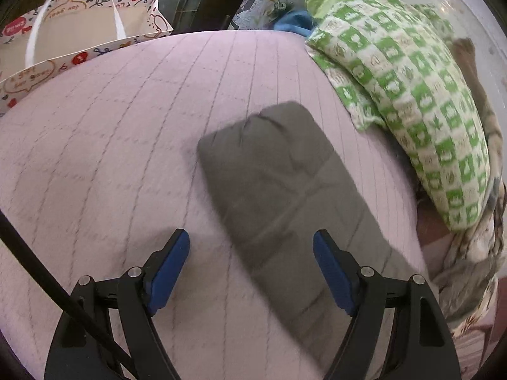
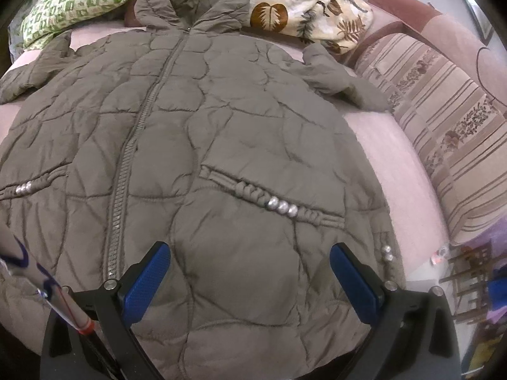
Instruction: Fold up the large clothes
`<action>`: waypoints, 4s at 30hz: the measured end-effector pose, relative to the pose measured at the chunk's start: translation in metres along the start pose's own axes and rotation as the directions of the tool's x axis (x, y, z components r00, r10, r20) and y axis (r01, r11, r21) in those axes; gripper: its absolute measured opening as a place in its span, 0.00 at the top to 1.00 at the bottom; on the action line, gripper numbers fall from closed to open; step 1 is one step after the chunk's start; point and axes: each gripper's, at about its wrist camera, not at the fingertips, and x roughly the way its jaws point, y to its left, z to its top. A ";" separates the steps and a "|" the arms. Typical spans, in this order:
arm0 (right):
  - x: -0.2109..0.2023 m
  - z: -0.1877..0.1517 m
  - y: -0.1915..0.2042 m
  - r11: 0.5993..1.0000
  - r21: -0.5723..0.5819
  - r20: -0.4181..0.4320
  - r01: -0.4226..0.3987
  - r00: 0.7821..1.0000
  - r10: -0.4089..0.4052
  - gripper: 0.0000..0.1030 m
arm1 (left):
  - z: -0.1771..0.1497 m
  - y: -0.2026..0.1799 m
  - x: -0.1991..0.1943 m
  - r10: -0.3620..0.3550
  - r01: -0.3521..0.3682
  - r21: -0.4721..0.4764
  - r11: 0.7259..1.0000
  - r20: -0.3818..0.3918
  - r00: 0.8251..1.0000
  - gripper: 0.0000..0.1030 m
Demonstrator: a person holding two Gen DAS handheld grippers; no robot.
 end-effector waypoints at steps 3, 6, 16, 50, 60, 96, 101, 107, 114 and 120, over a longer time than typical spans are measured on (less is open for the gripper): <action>0.003 0.003 0.000 1.000 -0.001 -0.006 0.022 1.000 -0.022 0.01 | 0.010 -0.003 0.007 -0.034 0.034 -0.036 0.999 -0.003 0.999 0.23; 0.008 0.003 0.001 1.000 0.000 -0.022 0.030 0.999 -0.030 0.01 | 0.012 -0.008 0.010 0.006 -0.007 -0.033 0.999 -0.019 1.000 0.64; 0.008 0.000 0.001 1.000 -0.001 -0.016 0.031 0.999 -0.031 0.01 | 0.030 0.012 -0.051 0.166 -0.165 -0.018 0.986 0.057 0.984 0.90; 0.003 -0.034 -0.076 0.979 0.184 0.051 -0.094 0.995 0.086 0.02 | -0.301 -0.213 -0.046 0.012 0.101 0.561 0.822 -0.194 0.981 0.88; -0.012 0.024 -0.051 0.948 0.152 0.105 -0.281 0.958 0.267 0.02 | -0.320 -0.191 -0.110 -0.044 0.113 0.650 0.751 -0.122 0.992 0.58; 0.011 0.262 0.151 0.764 0.087 0.115 -0.640 0.768 0.630 0.90 | -0.206 -0.071 -0.130 0.103 -0.155 0.426 0.892 0.142 0.984 0.47; 0.009 0.260 0.064 0.847 0.150 0.179 -0.510 0.857 0.484 0.90 | -0.216 -0.077 -0.124 0.106 -0.149 0.454 0.879 0.118 0.987 0.47; 0.050 0.248 -0.023 0.911 0.272 0.140 -0.310 0.949 0.282 0.91 | -0.231 -0.092 -0.119 0.121 -0.176 0.501 0.848 0.141 0.983 0.47; 0.107 0.233 -0.066 0.908 0.363 0.047 -0.212 0.977 0.210 0.92 | -0.248 -0.108 -0.104 0.151 -0.203 0.563 0.801 0.139 0.979 0.47; 0.153 0.220 -0.061 0.900 0.392 -0.022 -0.189 0.977 0.214 0.92 | -0.259 -0.114 -0.085 0.193 -0.221 0.596 0.772 0.113 0.975 0.47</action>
